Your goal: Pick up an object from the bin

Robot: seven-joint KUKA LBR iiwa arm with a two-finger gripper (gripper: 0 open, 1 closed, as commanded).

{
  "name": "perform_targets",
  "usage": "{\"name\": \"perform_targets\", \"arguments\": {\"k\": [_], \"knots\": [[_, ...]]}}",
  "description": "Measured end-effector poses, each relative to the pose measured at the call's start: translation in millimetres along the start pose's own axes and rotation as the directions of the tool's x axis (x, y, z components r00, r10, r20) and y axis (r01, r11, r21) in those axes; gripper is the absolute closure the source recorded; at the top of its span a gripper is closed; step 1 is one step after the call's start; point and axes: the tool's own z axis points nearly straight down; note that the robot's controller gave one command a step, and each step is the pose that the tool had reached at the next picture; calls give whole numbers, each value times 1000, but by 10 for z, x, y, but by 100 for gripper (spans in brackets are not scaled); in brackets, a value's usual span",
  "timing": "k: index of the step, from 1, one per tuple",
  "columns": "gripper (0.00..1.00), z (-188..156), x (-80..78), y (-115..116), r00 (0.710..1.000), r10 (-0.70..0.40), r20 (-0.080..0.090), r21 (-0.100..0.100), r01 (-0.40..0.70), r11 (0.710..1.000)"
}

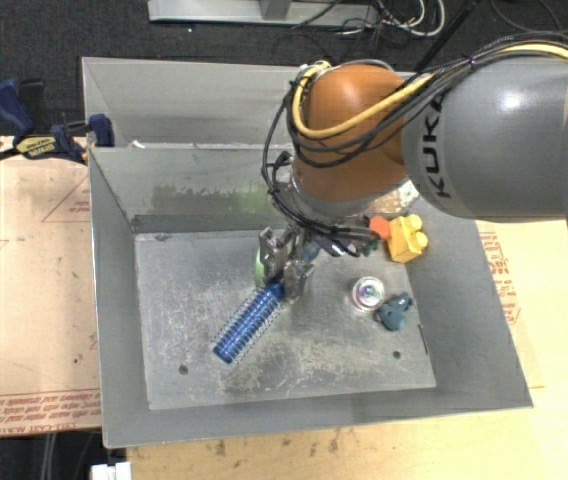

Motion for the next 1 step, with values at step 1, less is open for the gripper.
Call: {"name": "perform_targets", "arguments": {"k": [1], "knots": [[100, -846, -65, -117, 1000, 2, 10, 8, -2, 1000]]}}
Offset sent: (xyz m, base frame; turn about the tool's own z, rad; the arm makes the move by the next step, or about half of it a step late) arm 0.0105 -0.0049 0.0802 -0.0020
